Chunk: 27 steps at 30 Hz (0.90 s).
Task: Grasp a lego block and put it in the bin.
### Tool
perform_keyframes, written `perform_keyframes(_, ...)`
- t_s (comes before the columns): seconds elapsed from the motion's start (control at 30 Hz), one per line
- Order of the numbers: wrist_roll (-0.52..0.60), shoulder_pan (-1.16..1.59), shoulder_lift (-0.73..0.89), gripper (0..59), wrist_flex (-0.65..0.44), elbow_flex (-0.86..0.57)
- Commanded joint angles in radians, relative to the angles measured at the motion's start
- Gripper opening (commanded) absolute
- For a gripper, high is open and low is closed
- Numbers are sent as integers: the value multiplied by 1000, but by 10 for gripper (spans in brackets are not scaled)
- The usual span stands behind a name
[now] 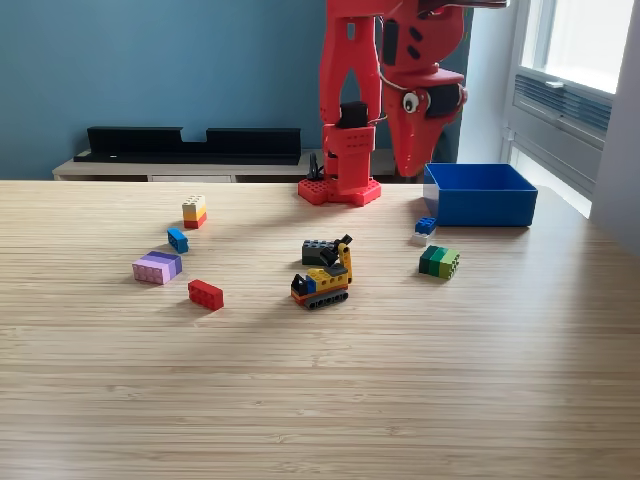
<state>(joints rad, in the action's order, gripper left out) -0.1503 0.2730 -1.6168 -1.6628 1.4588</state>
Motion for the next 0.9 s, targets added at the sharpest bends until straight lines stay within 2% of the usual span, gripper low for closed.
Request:
perform_keyframes(0.03,-49,-144,-71,1,-8,-5)
perform_keyframes(0.47,-54,-290,-64,1,26,-26)
perform_keyframes(0.9,-15,-296,-63,1,55,-89)
